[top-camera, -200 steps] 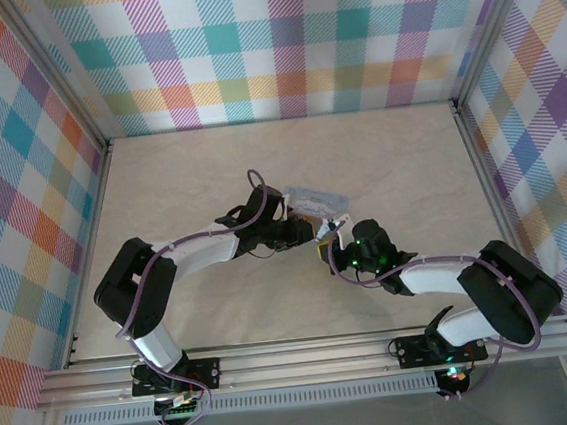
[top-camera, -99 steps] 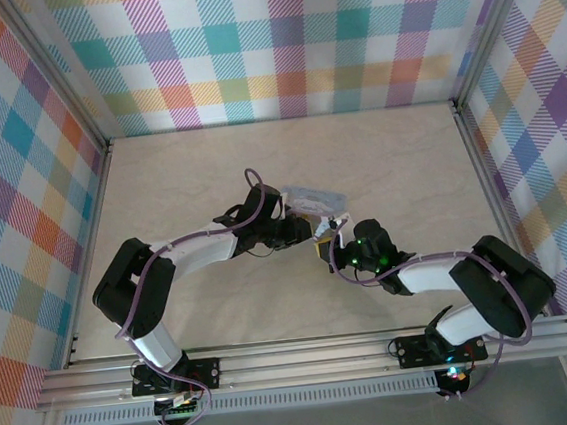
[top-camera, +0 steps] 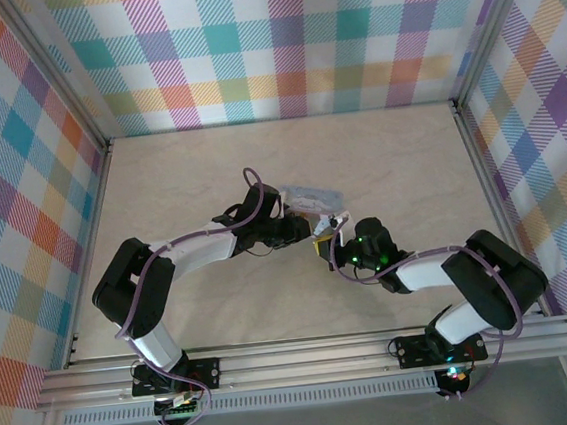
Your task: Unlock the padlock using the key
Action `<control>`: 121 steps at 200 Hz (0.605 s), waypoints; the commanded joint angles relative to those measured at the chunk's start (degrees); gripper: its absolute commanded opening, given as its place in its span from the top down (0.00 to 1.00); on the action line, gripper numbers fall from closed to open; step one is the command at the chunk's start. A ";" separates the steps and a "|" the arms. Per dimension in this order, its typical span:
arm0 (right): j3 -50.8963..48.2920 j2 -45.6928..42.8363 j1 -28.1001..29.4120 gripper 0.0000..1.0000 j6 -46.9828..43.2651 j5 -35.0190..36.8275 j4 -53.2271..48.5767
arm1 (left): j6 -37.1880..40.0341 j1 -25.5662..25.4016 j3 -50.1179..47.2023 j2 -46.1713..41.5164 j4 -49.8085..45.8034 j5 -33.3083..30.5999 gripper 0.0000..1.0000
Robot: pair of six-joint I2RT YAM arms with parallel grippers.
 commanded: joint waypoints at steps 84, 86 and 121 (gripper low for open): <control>1.96 5.49 -3.02 1.00 1.90 -5.41 9.57 | 0.33 -0.34 1.11 -2.62 0.61 2.65 0.76; 1.96 5.52 -3.09 1.00 1.97 -5.47 9.73 | 0.37 -0.35 1.04 -2.57 0.61 2.65 0.76; 2.65 6.13 -4.33 1.00 1.28 -6.46 9.76 | 0.33 -0.28 1.23 -2.55 0.62 2.90 0.76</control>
